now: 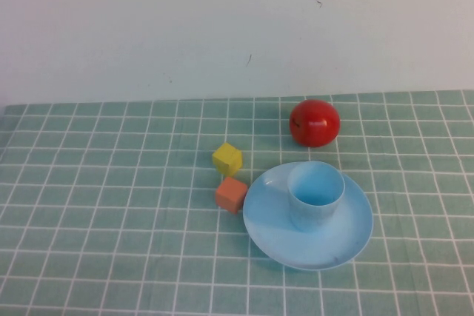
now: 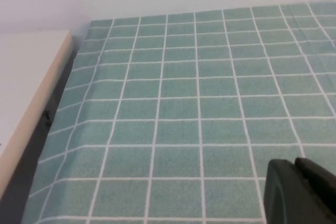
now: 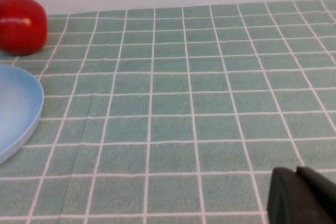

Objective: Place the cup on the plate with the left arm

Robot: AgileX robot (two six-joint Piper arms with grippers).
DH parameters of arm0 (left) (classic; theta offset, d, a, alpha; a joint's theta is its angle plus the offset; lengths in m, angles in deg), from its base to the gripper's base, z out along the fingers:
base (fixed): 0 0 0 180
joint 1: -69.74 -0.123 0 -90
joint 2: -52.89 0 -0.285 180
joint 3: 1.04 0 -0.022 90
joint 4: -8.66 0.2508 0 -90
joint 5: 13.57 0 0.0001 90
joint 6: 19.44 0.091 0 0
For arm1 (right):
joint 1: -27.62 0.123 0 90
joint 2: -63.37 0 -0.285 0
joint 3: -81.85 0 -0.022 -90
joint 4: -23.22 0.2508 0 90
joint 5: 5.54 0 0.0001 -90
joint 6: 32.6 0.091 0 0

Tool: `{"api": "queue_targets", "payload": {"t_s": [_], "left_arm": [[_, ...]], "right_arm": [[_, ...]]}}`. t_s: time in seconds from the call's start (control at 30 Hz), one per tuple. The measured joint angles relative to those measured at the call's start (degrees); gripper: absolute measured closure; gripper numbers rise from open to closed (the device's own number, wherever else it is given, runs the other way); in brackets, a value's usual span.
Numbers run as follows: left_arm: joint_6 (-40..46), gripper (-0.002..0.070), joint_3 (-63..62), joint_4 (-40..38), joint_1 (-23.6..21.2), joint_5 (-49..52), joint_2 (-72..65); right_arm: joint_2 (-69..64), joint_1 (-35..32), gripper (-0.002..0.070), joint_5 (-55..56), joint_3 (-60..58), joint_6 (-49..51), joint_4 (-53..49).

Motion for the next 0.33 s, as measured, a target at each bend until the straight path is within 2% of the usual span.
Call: {"api": "queue_targets", "payload": {"t_s": [0.33], "left_arm": [[-3.71, 0.0676, 0.0, 0.0, 0.0, -0.69, 0.0]], "right_arm": [[0.0, 0.0, 0.0678, 0.0, 0.0, 0.0, 0.0]]}}
